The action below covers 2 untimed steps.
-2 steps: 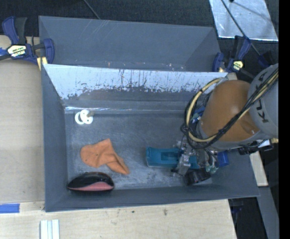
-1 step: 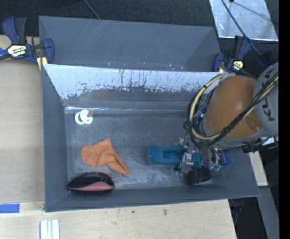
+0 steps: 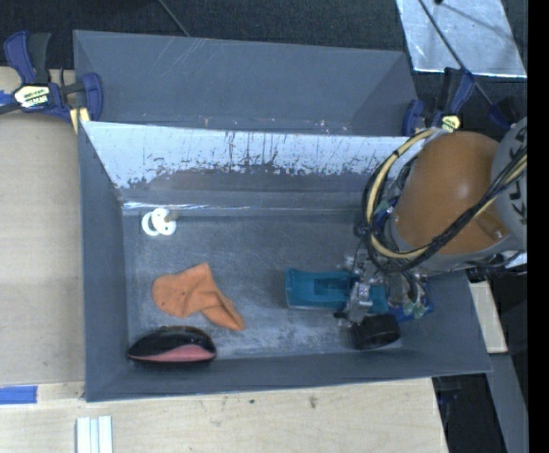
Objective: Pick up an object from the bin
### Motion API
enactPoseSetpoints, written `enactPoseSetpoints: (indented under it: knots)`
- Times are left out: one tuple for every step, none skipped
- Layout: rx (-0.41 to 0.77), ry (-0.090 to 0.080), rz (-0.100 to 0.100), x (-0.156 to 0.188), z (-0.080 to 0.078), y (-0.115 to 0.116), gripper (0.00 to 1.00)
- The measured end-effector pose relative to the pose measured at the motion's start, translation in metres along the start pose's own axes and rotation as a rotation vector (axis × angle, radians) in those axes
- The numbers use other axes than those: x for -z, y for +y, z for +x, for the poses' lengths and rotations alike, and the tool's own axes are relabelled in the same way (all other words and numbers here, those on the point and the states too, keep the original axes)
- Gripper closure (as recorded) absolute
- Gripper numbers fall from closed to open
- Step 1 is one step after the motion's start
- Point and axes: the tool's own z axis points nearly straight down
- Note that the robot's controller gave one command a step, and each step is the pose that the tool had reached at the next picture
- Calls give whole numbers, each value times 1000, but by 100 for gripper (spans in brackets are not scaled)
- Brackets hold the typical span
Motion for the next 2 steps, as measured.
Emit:
enactPoseSetpoints:
  knots:
    - [0,-4,0,20,-1,0,100]
    - [0,-8,0,36,-1,0,100]
